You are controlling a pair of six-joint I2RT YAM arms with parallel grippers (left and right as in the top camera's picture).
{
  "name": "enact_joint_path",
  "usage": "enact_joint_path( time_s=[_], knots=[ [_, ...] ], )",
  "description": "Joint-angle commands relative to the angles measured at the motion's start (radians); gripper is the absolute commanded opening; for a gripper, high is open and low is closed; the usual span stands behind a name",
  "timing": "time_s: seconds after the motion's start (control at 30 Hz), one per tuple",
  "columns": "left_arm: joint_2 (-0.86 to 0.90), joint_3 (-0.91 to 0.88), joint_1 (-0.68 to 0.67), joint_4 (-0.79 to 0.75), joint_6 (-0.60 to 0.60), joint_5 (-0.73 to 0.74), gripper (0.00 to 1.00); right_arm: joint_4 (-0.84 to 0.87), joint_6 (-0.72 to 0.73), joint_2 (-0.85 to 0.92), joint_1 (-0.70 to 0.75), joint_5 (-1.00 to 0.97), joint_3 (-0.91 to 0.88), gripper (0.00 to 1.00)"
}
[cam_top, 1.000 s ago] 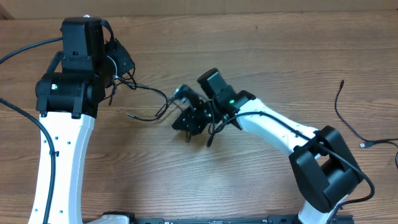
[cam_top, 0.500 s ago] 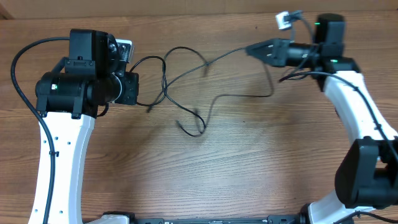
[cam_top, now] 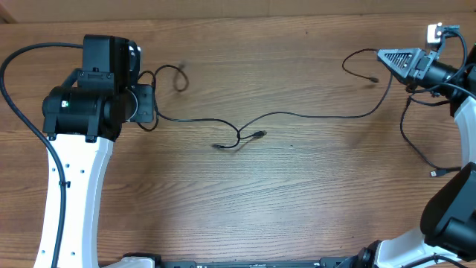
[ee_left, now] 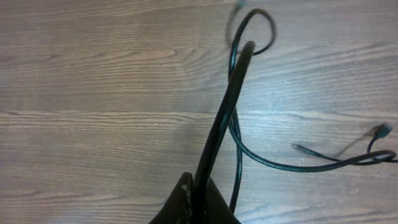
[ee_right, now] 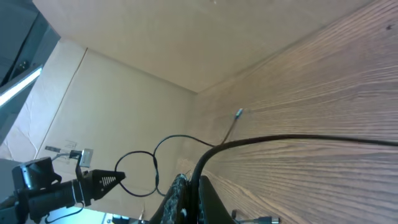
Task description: Untangle cables
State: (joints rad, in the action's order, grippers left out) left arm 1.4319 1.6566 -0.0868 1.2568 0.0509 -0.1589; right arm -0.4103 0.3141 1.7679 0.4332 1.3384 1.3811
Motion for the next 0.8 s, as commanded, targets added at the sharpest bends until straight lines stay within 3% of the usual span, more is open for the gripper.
enact_joint_path(
  time_s=[0.0,0.17,0.33,0.5,0.63,0.77],
  knots=[
    [0.002,0.014,0.008,-0.014,0.049,-0.036,0.04,0.004,-0.008,-0.025,0.002,0.024,0.026,0.04],
    [0.002,0.014,0.023,-0.013,0.067,-0.094,0.04,0.024,-0.007,-0.025,0.018,0.024,0.026,0.04],
    [0.002,0.014,0.074,-0.033,0.189,-0.257,0.04,0.029,-0.006,-0.025,0.103,0.024,0.026,0.04],
    [0.002,0.014,0.199,-0.090,0.341,-0.233,0.04,-0.008,-0.003,-0.025,0.206,0.026,0.026,0.04],
    [0.002,0.014,0.249,-0.108,0.341,-0.144,0.04,-0.015,-0.005,-0.025,0.217,0.025,0.026,0.04],
    [0.002,0.014,0.269,-0.109,0.338,-0.179,0.04,-0.011,-0.008,-0.025,0.217,0.024,0.026,0.04]
  ],
)
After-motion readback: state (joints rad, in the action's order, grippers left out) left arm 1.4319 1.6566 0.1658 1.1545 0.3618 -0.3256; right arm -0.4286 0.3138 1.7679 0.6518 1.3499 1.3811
